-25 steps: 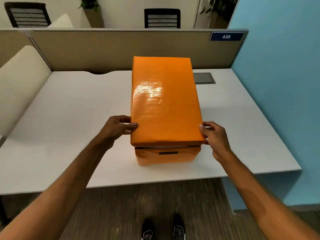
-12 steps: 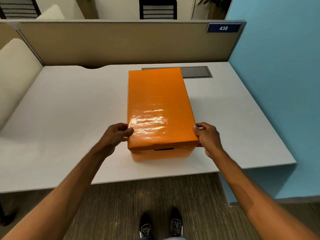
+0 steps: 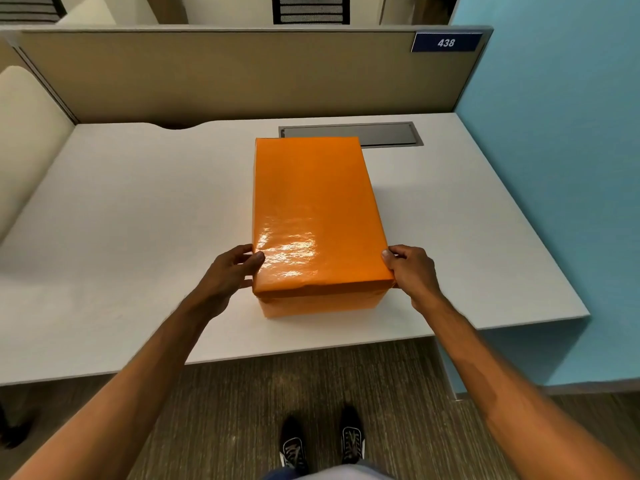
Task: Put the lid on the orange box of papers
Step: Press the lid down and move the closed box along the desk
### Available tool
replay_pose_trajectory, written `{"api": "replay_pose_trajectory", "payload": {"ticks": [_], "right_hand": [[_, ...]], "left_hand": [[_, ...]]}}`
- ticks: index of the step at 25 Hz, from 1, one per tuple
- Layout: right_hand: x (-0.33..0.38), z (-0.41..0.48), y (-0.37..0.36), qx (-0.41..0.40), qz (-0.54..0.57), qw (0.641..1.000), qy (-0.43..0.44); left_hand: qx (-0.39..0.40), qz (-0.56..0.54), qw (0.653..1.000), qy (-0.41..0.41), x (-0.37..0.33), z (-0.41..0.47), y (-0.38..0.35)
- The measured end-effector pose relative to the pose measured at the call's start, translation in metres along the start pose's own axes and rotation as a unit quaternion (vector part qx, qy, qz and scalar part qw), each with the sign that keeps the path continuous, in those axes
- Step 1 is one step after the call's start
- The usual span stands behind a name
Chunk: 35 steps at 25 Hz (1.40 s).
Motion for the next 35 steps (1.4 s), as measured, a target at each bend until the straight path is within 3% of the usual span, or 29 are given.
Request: {"api": "replay_pose_trajectory", "payload": {"ticks": [13, 26, 35], "right_hand": [[0.015, 0.025, -0.002, 0.018, 0.139, 0.99, -0.016], [0.051, 0.214, -0.025, 0.055, 0.129, 0.99, 0.008], [0.057, 0.286, -0.041, 0.052, 0.207, 0.976, -0.035]], "left_hand": [[0.004, -0.024, 0.999, 0.023, -0.032, 0.032, 0.002], [-0.079, -0.054, 0.995, 0.041, -0.134, 0.138, 0.012], [-0.116, -0.089, 0.985, 0.093, -0.168, 0.199, 0.014]]}}
Point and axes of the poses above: each hand's wrist, its own z-axis towards the middle knuckle, its own y-axis out of the back of the hand, x = y × z, the point moved 1 cm from there along z, towards the middle knuckle, and after that the axes turned 13 degrees about y, right-handed, at the moved point
